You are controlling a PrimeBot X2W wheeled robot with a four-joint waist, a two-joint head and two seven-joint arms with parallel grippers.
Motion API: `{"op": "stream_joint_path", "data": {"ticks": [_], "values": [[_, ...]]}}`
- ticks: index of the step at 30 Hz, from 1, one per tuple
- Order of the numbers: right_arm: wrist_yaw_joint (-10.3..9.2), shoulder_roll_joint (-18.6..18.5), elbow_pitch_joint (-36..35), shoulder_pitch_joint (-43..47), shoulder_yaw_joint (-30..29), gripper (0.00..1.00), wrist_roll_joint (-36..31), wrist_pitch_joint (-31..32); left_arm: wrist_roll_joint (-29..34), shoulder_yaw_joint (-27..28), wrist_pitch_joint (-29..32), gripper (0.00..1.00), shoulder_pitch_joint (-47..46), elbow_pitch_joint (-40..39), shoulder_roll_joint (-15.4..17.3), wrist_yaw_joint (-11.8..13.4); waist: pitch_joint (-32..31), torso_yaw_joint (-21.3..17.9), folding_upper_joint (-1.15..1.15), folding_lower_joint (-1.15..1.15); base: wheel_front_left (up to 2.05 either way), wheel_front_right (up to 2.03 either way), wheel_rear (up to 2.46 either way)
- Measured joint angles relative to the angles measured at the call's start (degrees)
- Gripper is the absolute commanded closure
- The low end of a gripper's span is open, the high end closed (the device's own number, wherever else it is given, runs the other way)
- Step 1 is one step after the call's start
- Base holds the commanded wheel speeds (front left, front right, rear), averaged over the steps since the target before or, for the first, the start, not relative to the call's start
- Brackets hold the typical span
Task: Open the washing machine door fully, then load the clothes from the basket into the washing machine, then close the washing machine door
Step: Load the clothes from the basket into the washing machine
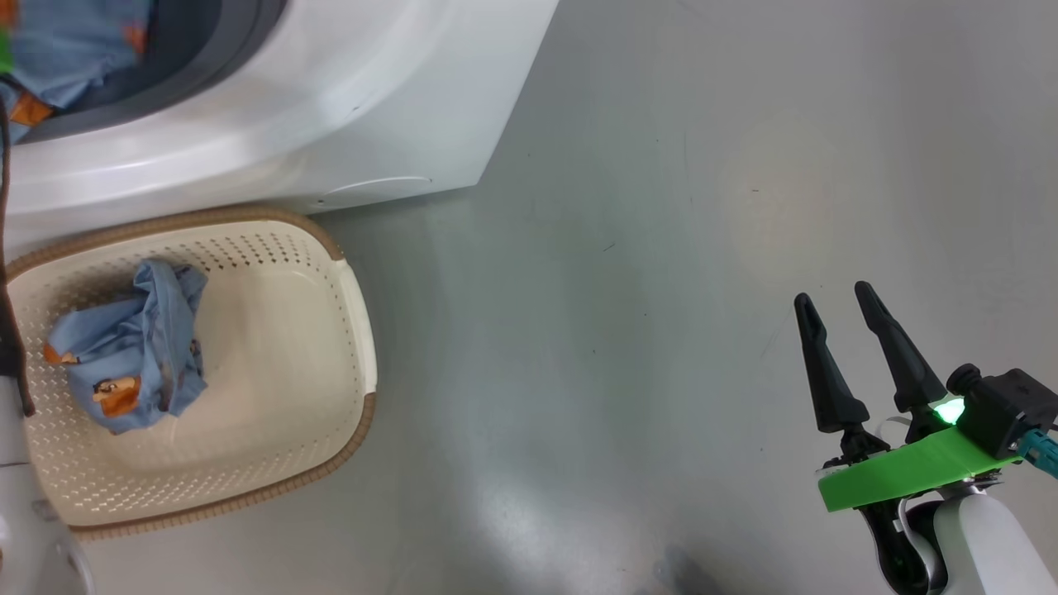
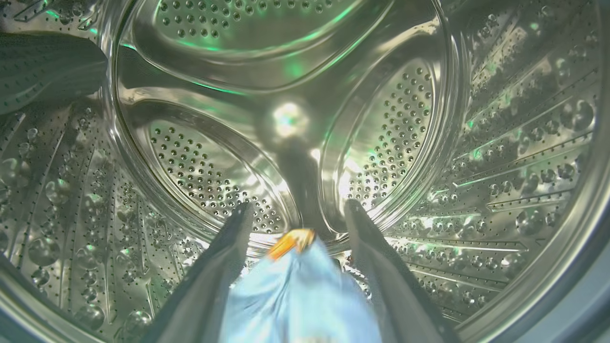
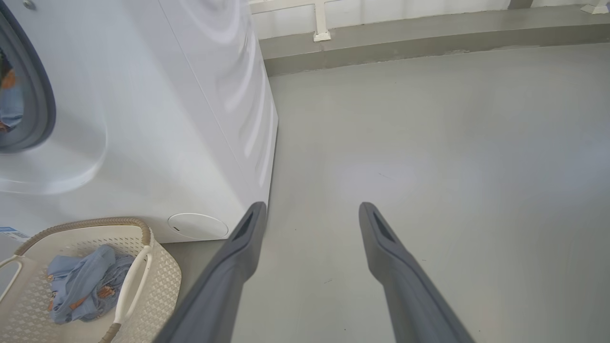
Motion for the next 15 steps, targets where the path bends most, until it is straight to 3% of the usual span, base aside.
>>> {"op": "stream_joint_path", "data": {"ticks": [15], "values": [[0.0,-0.14,0.0,-0.01,-0.03,0.0,0.16,0.0,-0.46,0.46,0.0,0.0,1.49,1.13,-1.25,-0.03,0.0,0.61,0.0,0.0,0.0,0.0,0.0]]}}
